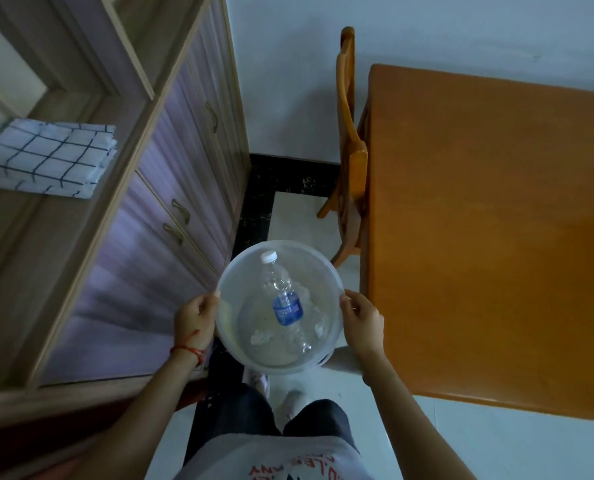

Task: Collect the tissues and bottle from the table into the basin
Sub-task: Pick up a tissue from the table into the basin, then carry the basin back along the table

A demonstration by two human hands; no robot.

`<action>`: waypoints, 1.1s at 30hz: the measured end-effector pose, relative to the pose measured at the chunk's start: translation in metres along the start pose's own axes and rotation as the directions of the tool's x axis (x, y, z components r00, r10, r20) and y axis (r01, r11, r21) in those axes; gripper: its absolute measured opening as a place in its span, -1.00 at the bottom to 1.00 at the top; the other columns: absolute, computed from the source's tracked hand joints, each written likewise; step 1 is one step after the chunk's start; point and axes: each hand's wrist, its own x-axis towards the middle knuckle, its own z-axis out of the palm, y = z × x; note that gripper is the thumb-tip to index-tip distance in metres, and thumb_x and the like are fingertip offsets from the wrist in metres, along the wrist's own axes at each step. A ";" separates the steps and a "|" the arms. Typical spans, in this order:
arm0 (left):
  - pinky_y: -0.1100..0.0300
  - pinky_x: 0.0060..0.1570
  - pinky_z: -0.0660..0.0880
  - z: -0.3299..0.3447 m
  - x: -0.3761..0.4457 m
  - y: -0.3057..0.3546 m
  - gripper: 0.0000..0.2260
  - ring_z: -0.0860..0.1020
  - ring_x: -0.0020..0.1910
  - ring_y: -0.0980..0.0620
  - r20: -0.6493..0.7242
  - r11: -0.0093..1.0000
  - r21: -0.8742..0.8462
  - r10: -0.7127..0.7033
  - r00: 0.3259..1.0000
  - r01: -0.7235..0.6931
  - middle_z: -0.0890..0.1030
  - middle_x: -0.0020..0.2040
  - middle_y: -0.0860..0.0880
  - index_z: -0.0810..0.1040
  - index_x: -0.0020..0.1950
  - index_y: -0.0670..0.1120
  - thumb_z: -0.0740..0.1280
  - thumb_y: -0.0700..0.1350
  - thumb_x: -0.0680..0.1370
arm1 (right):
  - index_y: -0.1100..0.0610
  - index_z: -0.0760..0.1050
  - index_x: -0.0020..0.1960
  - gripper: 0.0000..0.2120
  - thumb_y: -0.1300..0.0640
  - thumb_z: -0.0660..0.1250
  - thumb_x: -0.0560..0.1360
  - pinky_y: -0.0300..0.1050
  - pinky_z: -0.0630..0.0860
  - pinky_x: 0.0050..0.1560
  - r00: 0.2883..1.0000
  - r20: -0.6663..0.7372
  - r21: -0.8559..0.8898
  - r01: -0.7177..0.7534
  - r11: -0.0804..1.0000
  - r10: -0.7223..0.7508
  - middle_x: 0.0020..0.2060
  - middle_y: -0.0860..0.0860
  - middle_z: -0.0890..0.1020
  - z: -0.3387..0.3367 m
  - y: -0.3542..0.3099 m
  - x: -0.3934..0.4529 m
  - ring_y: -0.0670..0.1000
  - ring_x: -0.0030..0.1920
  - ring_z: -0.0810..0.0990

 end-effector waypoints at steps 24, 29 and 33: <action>0.23 -0.36 0.32 -0.051 -0.103 -0.053 -0.71 0.38 -0.39 0.06 0.307 0.978 0.070 0.167 0.937 -0.197 0.44 -0.44 -0.02 0.42 -0.40 -0.04 0.22 -0.07 0.53 | 0.12 0.56 0.09 -0.79 0.10 0.21 0.54 -0.19 0.43 -0.10 0.896 -0.332 0.151 -0.257 0.955 0.294 -0.14 -0.01 0.61 0.025 0.057 -0.215 -0.08 -0.19 0.54; 0.15 -0.33 0.31 -0.037 -0.123 -0.057 -0.70 0.42 -0.31 -0.03 0.416 0.954 0.127 0.197 0.888 -0.271 0.47 -0.42 -0.07 0.43 -0.41 -0.08 0.24 -0.07 0.53 | 0.15 0.56 0.11 -0.77 0.12 0.23 0.53 -0.19 0.42 -0.10 0.809 -0.428 0.235 -0.330 0.914 0.402 -0.12 0.05 0.64 0.017 0.075 -0.263 -0.03 -0.17 0.56; 0.13 -0.27 0.34 -0.016 -0.154 -0.051 -0.71 0.47 -0.27 -0.06 0.521 0.932 0.115 0.238 0.820 -0.344 0.55 -0.32 -0.18 0.53 -0.29 -0.23 0.26 -0.05 0.52 | 0.16 0.56 0.10 -0.78 0.14 0.23 0.53 -0.16 0.43 -0.07 0.727 -0.497 0.319 -0.354 0.879 0.473 -0.14 0.05 0.64 -0.001 0.094 -0.301 0.01 -0.13 0.57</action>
